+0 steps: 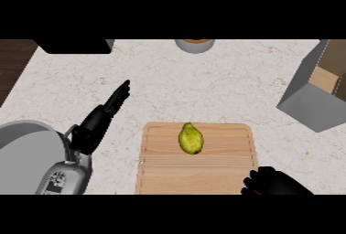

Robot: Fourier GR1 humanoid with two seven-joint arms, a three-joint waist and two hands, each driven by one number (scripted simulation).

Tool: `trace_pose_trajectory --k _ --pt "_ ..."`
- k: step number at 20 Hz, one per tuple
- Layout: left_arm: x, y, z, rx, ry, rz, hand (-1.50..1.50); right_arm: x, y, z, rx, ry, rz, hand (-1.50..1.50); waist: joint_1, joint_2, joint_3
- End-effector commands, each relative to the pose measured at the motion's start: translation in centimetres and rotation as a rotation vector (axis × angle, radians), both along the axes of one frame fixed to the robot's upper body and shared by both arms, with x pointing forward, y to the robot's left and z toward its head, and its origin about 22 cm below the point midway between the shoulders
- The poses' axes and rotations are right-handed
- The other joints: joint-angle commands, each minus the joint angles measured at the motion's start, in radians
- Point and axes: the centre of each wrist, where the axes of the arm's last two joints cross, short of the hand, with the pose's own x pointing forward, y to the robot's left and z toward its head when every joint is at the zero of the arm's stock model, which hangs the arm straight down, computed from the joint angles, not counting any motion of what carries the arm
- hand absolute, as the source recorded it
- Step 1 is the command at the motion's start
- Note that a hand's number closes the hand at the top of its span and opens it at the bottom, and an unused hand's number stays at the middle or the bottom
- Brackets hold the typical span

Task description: Pick the tomato from the cutting board and place it in the cardboard box

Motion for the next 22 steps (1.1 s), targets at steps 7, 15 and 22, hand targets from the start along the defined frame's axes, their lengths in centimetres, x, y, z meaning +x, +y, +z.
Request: trace_pose_trajectory --k 7,15,22 --pt "0.1 0.8 0.4 0.006 -0.013 0.041 0.00 0.8 -4.9 4.7 0.179 -0.013 0.160 1.50 -0.042 0.006 0.002" --pt "-0.1 1.4 0.4 0.006 -0.018 0.052 0.00 3.4 -9.6 7.9 0.323 0.004 0.083 1.50 -0.045 0.008 0.002" --pt "0.0 0.9 0.2 -0.006 -0.018 0.046 0.00 7.0 -16.0 14.0 0.445 -0.006 0.035 1.50 -0.037 0.009 -0.003"
